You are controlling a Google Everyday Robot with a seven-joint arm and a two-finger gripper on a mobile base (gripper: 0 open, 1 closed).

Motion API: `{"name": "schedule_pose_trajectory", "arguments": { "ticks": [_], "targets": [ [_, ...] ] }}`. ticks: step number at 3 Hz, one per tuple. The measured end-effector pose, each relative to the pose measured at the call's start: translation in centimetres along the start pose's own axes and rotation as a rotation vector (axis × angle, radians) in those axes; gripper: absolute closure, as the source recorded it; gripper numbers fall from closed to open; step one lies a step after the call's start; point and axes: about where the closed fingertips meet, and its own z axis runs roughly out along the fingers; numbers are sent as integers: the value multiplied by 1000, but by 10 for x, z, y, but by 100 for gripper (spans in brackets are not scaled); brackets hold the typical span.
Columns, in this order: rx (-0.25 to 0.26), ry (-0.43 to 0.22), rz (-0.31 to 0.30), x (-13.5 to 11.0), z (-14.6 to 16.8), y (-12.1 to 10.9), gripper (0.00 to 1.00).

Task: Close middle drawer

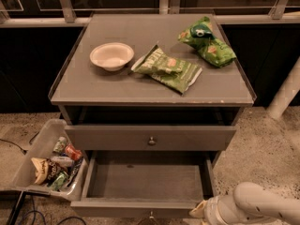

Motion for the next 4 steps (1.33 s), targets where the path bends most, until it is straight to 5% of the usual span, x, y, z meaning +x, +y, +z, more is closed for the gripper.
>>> {"name": "schedule_pose_trajectory", "arguments": {
  "ticks": [1,4],
  "targets": [
    [19,-3,-3,-2,-2,-6,0],
    [94,-88,-5,-34,6,-127,65]
  ]
}}
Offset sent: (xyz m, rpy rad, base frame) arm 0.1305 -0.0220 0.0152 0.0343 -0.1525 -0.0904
